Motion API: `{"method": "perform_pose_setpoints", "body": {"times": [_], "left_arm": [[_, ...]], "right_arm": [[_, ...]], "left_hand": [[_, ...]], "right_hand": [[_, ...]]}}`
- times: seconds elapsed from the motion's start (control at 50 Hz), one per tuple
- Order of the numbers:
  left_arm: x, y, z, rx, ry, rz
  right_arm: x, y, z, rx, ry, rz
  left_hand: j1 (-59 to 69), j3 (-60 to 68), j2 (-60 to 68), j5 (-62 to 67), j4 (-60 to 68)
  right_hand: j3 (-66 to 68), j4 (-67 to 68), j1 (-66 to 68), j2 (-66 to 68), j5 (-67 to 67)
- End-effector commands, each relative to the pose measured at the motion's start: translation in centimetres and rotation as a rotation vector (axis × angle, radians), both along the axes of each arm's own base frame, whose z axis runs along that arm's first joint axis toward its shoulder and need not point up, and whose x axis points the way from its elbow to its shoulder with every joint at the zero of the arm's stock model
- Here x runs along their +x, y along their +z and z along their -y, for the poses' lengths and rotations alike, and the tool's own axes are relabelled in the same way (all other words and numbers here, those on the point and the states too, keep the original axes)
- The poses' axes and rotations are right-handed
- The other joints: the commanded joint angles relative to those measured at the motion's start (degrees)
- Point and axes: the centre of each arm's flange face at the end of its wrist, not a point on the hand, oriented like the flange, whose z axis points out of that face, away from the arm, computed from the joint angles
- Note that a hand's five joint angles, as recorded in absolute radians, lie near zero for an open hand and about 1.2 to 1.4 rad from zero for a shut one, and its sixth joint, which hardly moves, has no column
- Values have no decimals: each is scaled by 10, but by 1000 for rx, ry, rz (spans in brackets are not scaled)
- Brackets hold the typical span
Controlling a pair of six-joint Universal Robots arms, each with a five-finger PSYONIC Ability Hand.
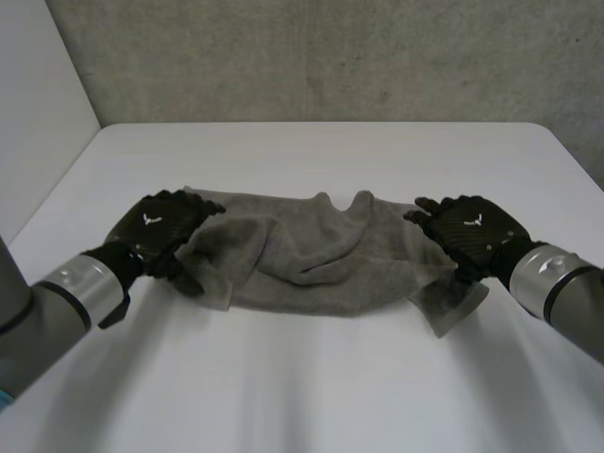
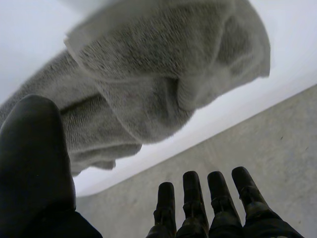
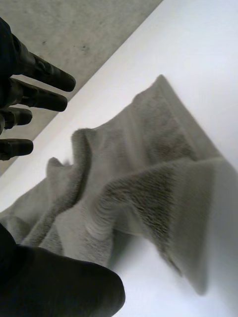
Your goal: Fold the towel.
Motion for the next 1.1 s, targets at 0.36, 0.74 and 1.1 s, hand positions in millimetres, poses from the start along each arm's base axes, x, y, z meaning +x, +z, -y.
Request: {"method": "perform_pose_setpoints", "body": {"times": [0.36, 0.74, 1.1], "left_arm": [[-47, -36, -14, -51, 160, 117], [-43, -63, 11, -79, 195, 268], [-16, -32, 44, -190, 280, 316]], "right_arm": [[8, -40, -20, -12, -24, -45], [17, -60, 3, -76, -61, -88], [16, -18, 106, -105, -187, -14]], "left_hand": [[132, -29, 133, 125, -32], [206, -29, 207, 199, -32], [186, -29, 187, 179, -32]], "right_hand": [[-25, -38, 29, 39, -35], [-25, -38, 512, 522, 436], [-25, -38, 652, 662, 576]]}}
